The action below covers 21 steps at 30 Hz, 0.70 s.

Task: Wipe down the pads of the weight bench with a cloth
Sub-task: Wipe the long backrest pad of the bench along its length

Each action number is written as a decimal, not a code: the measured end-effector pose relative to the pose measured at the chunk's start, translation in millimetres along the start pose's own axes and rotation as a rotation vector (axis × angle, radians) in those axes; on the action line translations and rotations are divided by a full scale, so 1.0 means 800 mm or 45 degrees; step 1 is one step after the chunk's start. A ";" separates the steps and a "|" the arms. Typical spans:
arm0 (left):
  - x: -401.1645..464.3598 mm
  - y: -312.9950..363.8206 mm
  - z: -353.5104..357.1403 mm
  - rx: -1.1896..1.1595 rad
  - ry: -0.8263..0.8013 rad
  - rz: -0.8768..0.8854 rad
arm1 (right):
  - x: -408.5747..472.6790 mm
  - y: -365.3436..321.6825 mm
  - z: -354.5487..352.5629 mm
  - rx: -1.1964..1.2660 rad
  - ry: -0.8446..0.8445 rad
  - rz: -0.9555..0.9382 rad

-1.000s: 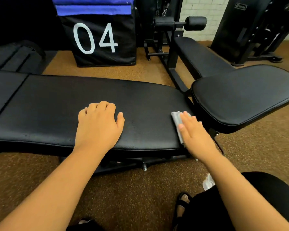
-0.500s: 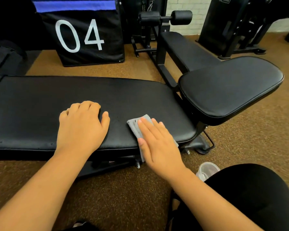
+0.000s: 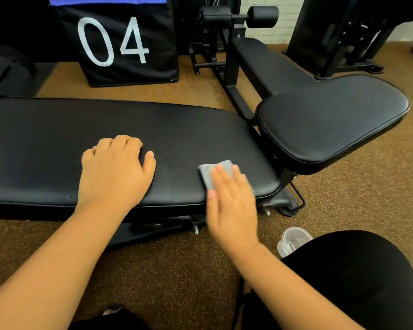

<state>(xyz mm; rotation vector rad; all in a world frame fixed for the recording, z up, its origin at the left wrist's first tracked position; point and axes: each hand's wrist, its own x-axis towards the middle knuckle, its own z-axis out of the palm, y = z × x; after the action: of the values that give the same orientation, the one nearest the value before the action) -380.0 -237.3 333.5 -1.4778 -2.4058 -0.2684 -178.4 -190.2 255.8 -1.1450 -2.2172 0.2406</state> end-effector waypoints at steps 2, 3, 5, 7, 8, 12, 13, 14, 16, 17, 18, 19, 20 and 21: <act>-0.001 0.001 -0.001 -0.008 -0.001 -0.001 | -0.001 -0.019 -0.001 0.009 -0.122 -0.126; -0.001 0.001 -0.001 -0.013 0.001 0.001 | 0.004 -0.018 -0.004 0.010 -0.172 -0.158; -0.001 0.002 -0.003 -0.016 0.002 0.006 | 0.021 0.002 -0.015 -0.007 -0.252 -0.158; -0.001 0.002 -0.003 -0.014 -0.001 0.008 | 0.042 0.034 -0.027 -0.010 -0.276 -0.078; -0.001 0.002 -0.003 -0.016 -0.004 0.005 | 0.052 0.051 -0.032 0.011 -0.279 -0.013; 0.001 0.000 -0.002 -0.017 -0.002 0.002 | 0.088 0.107 -0.042 0.110 -0.419 0.269; 0.002 0.000 -0.001 -0.015 0.002 -0.001 | 0.096 0.112 -0.040 0.066 -0.454 0.313; 0.002 -0.001 -0.001 -0.014 0.004 -0.006 | 0.104 0.110 -0.036 -0.010 -0.482 0.329; 0.003 0.000 0.000 -0.014 -0.001 -0.015 | 0.113 0.088 -0.026 -0.165 -0.480 0.257; 0.003 0.000 0.000 -0.013 -0.005 -0.016 | 0.113 0.068 -0.022 -0.192 -0.466 0.190; 0.003 0.000 0.001 -0.010 -0.006 -0.014 | 0.111 0.045 -0.019 -0.175 -0.451 0.123; 0.002 0.000 0.001 -0.010 -0.006 -0.012 | 0.107 0.019 -0.017 -0.131 -0.441 0.053; 0.002 0.000 0.001 -0.014 -0.006 -0.010 | 0.101 -0.004 -0.016 -0.080 -0.445 -0.026; 0.001 0.000 0.001 -0.017 -0.009 -0.010 | 0.094 -0.025 -0.016 -0.043 -0.453 -0.112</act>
<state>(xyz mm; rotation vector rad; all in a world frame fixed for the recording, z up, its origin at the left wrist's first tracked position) -380.4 -236.5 333.2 -1.4775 -2.4206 -0.2819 -216.1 -144.8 307.5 -1.0865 -2.5838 0.3970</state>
